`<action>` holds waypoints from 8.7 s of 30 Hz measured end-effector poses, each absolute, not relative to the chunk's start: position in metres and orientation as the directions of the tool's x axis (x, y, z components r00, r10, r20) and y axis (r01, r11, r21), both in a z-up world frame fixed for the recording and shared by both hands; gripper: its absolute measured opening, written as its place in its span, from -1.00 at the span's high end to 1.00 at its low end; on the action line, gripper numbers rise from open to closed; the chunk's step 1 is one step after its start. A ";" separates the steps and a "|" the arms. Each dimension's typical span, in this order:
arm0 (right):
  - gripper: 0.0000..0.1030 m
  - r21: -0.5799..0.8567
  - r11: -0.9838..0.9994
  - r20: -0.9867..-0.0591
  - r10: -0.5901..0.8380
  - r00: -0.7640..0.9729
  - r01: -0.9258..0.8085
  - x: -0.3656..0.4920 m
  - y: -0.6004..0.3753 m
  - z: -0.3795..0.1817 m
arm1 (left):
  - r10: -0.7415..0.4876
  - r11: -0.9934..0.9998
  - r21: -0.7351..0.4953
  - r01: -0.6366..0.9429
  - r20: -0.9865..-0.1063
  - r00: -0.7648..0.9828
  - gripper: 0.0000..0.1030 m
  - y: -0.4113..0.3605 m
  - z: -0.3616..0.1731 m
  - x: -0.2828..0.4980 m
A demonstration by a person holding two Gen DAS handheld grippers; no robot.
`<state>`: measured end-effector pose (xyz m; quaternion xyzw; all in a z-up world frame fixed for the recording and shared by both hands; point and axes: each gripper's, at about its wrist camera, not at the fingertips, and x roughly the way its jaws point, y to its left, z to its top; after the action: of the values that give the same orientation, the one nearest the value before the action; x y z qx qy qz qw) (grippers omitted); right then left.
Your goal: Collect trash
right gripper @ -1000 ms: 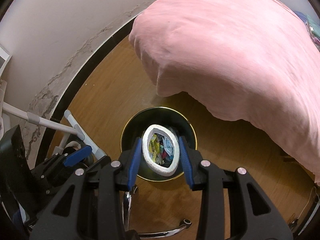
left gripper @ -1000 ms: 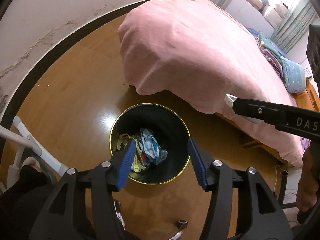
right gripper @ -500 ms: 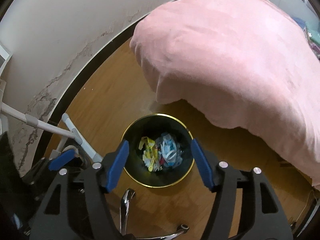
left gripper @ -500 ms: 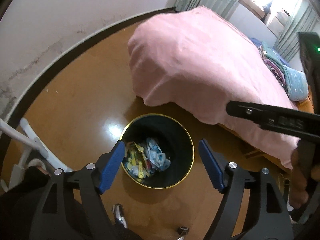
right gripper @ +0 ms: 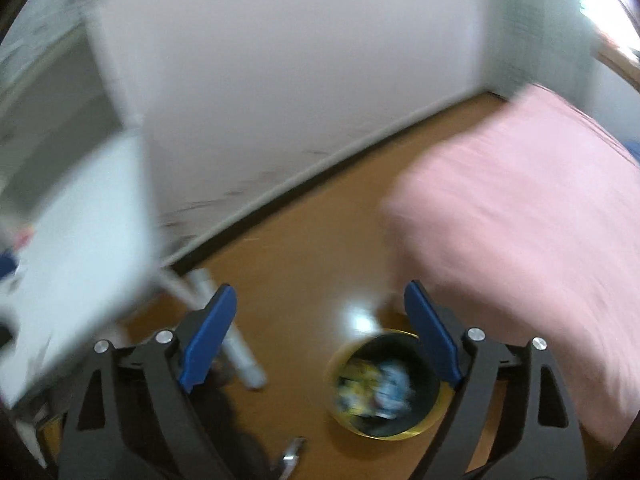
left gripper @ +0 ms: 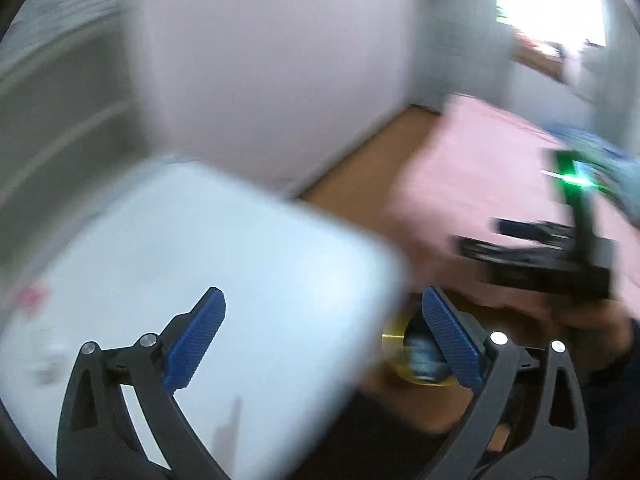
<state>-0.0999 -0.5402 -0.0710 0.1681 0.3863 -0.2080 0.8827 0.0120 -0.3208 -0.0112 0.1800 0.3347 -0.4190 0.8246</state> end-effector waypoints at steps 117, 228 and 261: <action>-0.01 0.133 0.567 -0.947 -0.171 0.274 0.813 -0.233 -0.664 -0.211 | -0.432 0.263 -0.289 0.921 -0.888 -0.156 -0.30 -0.558 -0.263 -0.128; -0.86 0.043 0.998 -0.653 0.069 0.754 -0.053 0.045 -0.297 0.017 | 0.043 0.997 0.078 0.007 -0.619 0.784 -0.87 0.014 -0.001 0.018; -0.86 0.043 0.998 -0.652 0.067 0.755 -0.052 0.045 -0.296 0.018 | 0.040 0.997 0.082 0.013 -0.620 0.783 -0.87 0.011 -0.003 0.018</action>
<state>0.0450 -0.2956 0.0181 0.0111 0.3485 0.0318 0.9367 0.0177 0.0109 -0.0028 0.0409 0.3291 0.0071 0.9434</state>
